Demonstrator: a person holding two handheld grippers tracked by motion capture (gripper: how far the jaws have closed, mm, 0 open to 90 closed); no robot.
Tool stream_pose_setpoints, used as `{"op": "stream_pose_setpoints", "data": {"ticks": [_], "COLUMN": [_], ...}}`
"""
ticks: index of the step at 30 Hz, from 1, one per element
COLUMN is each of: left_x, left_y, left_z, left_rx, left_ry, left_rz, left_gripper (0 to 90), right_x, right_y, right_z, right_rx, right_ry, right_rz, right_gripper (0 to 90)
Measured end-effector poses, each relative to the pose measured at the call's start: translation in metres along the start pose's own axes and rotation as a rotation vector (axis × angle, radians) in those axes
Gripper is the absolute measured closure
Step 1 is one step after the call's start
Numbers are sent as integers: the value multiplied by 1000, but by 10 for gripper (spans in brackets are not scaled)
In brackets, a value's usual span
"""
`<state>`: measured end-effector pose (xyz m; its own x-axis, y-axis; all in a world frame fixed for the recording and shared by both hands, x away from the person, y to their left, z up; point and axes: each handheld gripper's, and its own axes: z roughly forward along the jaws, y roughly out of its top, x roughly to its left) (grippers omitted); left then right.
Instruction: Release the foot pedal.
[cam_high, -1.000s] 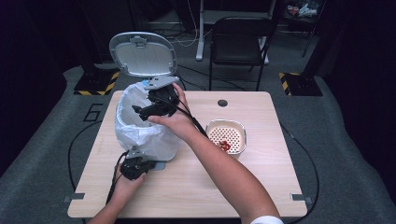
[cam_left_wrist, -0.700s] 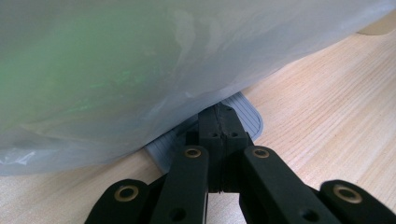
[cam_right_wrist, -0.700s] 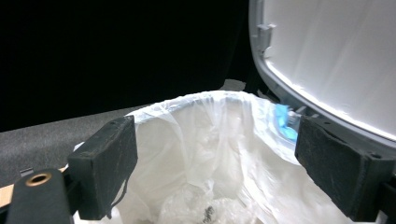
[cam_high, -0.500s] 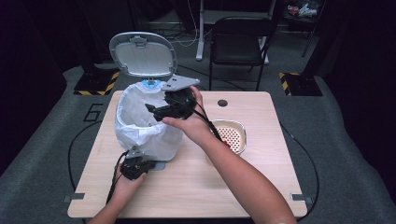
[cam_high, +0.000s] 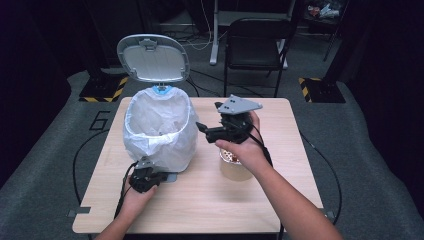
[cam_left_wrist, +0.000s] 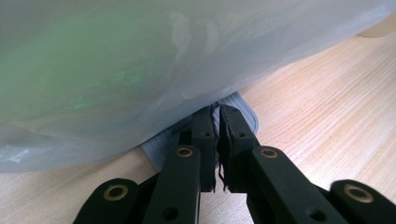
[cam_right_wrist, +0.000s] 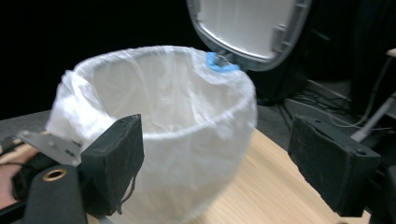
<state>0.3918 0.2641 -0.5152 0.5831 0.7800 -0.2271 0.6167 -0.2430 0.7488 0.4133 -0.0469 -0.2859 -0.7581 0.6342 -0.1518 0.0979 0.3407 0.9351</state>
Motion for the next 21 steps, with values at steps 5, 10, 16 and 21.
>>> {"op": "stream_pose_setpoints", "data": {"ticks": [5, 10, 16, 21], "left_x": [-2, -5, -5, -5], "left_y": [1, 4, 6, 7], "left_z": [-2, -11, -23, -33], "left_rx": [12, 9, 5, -15], "left_ry": [-9, -13, -27, -24], "left_rz": [-10, 10, 11, -18], "left_gripper": [771, 654, 570, 542], "right_x": [-5, -7, -11, -18], "right_y": [-16, -33, -53, -68], "right_z": [-21, -38, -57, -69], "right_rx": [-5, 12, 21, 23], "right_ry": [-49, -81, -106, -132], "right_rz": [-2, 3, 31, 56], "right_gripper": [178, 178, 178, 185]}}
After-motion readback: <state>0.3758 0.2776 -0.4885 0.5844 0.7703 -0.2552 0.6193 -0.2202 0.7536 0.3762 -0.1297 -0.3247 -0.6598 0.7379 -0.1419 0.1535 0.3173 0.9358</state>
